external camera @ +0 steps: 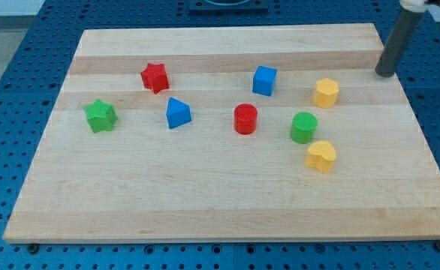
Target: Move the yellow hexagon to the top left side
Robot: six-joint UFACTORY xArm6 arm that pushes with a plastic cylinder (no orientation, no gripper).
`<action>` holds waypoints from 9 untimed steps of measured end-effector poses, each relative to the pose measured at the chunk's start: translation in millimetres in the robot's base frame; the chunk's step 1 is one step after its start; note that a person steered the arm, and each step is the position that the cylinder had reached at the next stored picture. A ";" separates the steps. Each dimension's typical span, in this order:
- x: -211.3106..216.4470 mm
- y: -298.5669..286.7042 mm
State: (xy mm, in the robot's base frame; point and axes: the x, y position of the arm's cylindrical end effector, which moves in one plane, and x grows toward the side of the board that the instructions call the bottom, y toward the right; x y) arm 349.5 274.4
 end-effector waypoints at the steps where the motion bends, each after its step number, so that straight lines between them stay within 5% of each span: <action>1: 41.5 -5.4; 5: 71.0 -129.6; 7: 4.7 -110.2; 9: 30.8 -80.8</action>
State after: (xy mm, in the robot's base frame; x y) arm 380.3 193.6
